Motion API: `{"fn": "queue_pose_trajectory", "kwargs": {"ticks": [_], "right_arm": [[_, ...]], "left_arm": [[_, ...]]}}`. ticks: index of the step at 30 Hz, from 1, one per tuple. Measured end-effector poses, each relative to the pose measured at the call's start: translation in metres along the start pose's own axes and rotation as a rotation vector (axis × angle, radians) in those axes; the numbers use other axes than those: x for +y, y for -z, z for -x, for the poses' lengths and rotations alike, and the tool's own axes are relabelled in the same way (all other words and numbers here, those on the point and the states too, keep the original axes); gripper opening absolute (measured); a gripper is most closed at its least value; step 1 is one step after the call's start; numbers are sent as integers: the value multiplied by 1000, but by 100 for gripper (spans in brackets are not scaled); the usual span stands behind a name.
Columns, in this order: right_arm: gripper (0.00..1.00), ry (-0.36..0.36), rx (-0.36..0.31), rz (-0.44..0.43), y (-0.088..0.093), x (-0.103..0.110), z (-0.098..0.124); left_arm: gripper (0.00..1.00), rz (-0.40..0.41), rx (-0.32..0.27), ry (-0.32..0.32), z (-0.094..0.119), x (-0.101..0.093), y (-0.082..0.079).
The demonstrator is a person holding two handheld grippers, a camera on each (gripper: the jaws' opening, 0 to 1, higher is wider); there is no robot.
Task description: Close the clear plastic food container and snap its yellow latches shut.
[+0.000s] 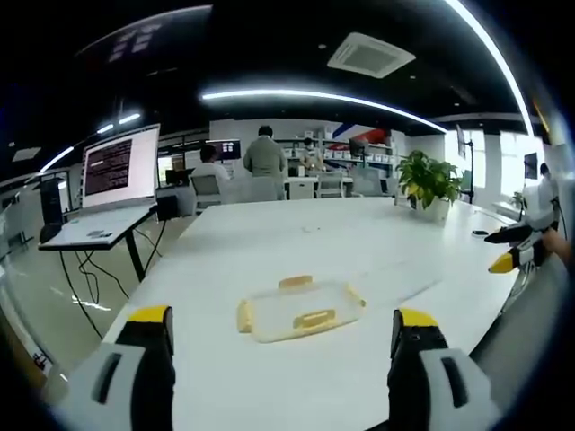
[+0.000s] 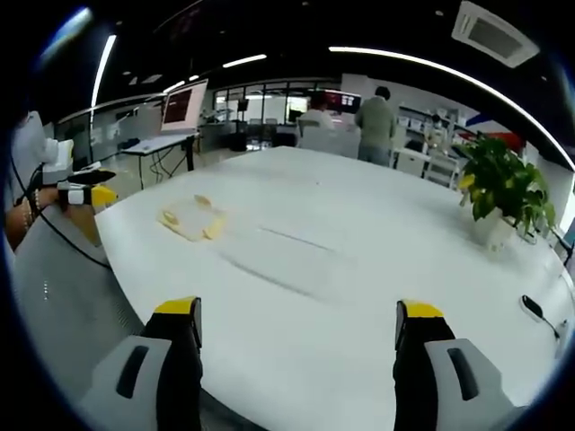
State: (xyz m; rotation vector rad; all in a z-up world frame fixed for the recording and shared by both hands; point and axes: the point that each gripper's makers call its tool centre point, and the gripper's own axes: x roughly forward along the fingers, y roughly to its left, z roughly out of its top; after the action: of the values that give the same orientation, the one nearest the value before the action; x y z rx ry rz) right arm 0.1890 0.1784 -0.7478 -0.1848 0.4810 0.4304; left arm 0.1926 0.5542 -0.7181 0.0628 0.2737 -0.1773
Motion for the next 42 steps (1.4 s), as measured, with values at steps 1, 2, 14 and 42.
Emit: {"fn": "queue_pose_trajectory", "kwargs": {"ticks": [1, 2, 14, 42], "right_arm": [[86, 0, 0, 2, 0, 0, 0], [86, -1, 0, 5, 0, 1, 0], [86, 13, 14, 8, 2, 0, 0], [86, 85, 71, 27, 7, -7, 4]], "left_arm": [[99, -2, -2, -1, 0, 0, 0], [99, -2, -6, -1, 0, 0, -1], [99, -5, -3, 4, 1, 0, -1], [99, -53, 92, 88, -1, -11, 12]]}}
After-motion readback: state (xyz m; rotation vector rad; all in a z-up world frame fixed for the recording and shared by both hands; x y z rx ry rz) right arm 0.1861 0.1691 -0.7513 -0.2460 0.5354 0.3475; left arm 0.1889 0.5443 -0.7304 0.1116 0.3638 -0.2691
